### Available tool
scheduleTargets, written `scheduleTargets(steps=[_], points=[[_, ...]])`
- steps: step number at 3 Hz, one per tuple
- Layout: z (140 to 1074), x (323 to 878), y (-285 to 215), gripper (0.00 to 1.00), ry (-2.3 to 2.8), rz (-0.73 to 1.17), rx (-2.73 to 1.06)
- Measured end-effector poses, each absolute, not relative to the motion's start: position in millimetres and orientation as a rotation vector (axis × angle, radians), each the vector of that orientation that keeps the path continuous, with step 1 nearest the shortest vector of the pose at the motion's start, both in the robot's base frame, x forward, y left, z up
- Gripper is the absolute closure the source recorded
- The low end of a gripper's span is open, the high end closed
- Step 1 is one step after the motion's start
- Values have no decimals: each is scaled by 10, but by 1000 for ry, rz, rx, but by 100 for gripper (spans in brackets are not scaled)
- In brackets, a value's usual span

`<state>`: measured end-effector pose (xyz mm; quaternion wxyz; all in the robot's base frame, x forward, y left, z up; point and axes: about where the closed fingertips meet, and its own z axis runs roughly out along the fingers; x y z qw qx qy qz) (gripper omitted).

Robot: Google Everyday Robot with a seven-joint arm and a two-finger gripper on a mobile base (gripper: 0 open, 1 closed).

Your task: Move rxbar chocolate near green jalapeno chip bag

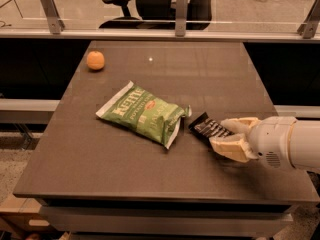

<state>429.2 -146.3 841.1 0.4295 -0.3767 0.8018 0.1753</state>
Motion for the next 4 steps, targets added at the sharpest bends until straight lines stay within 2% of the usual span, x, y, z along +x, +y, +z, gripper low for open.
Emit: scheduleTargets(steps=[1,2,4], points=[[8320,4306,-1391,100,1994,488,-1025],[8332,4295,-1374,83,1993,488,-1029],[8360,4288,-1345,36,1988,483,-1038]])
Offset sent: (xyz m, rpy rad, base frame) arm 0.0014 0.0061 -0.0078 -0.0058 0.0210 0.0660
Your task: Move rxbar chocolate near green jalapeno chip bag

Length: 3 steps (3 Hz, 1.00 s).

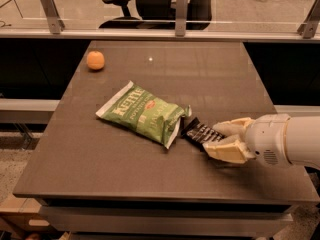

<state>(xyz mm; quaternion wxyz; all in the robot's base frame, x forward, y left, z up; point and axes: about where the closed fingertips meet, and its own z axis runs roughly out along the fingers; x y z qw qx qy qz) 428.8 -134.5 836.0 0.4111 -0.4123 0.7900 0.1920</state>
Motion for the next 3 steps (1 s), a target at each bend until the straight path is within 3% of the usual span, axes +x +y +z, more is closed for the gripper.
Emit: scheduleTargets(steps=[1,2,3], points=[[8372,4284,-1332,13,1986,481,-1041],[8385,4280,-1319,0,1984,479,-1045],[8385,4280,-1318,0,1984,479,-1045]])
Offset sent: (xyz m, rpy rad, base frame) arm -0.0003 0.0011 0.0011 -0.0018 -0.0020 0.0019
